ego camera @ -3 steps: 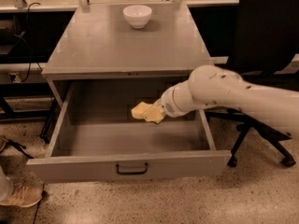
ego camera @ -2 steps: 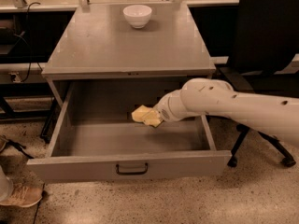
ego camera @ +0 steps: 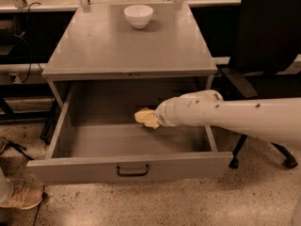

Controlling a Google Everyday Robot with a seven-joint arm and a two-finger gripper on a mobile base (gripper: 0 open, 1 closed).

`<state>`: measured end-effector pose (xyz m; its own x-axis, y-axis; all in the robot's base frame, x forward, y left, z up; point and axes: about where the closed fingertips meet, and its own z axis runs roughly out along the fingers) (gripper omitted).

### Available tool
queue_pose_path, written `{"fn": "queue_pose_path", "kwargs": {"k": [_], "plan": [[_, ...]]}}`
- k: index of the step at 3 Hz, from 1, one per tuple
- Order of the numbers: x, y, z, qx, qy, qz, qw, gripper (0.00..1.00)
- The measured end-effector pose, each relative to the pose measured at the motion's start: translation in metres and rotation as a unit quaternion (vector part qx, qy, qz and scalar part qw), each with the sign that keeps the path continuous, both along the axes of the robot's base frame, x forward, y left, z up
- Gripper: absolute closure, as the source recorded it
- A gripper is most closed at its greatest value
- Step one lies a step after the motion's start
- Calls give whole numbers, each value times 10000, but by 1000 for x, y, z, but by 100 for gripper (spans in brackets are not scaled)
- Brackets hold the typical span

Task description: Place sponge into top drawer

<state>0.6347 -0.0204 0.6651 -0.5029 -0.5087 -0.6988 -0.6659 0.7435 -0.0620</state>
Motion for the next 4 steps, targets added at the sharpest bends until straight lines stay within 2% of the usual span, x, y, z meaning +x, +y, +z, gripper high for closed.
{"fn": "queue_pose_path", "kwargs": {"k": [2, 3, 4], "plan": [[10, 3, -7, 153, -35, -132, 9998, 5], [12, -5, 14, 412, -142, -267, 9987, 0], [5, -33, 48, 686, -331, -503, 9958, 0]]}}
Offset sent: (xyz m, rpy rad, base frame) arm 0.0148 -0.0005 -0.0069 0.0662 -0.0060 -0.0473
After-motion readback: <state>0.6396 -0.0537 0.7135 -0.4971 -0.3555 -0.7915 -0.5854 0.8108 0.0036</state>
